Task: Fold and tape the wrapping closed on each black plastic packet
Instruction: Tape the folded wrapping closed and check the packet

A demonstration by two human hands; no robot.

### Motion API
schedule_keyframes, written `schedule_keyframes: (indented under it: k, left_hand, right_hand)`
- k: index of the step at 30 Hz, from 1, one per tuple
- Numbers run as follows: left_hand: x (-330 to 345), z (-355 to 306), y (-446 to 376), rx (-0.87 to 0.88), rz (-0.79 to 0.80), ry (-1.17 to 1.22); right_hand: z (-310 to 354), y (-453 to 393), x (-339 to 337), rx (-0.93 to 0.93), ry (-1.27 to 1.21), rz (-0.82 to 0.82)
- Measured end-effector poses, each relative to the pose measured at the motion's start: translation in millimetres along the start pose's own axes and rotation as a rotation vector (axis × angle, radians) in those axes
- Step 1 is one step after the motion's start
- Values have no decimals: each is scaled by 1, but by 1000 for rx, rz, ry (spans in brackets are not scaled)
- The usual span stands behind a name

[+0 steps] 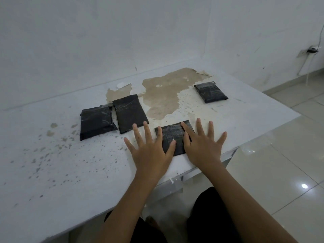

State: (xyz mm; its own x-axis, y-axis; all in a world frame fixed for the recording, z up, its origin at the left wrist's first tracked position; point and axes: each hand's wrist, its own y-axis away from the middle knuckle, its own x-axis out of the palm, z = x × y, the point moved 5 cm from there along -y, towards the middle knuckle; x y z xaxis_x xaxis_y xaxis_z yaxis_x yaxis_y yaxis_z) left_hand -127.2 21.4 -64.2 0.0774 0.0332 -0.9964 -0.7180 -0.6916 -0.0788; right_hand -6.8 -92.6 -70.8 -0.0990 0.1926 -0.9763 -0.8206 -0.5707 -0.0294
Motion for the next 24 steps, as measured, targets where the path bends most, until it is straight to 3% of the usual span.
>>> schedule_keyframes:
  k: [7,13,16,21,24]
  left_hand:
    - [4,-5,1,-9,22,77]
    - [3,-6,1,-6,30,79]
    - [3,-6,2,-11,36,73]
    - [1,-6,3,0,42,85]
    - [1,-5,3,1,55,88]
  right_hand:
    - [4,-7,-5,-197,238,-80]
    - [-5,-2,-3,84,67,-10]
    - [-8,0,-5,157,5,-55]
    - [4,-5,-5,-208,172,-74]
    - [-2,-7,-4,-64,122,-45]
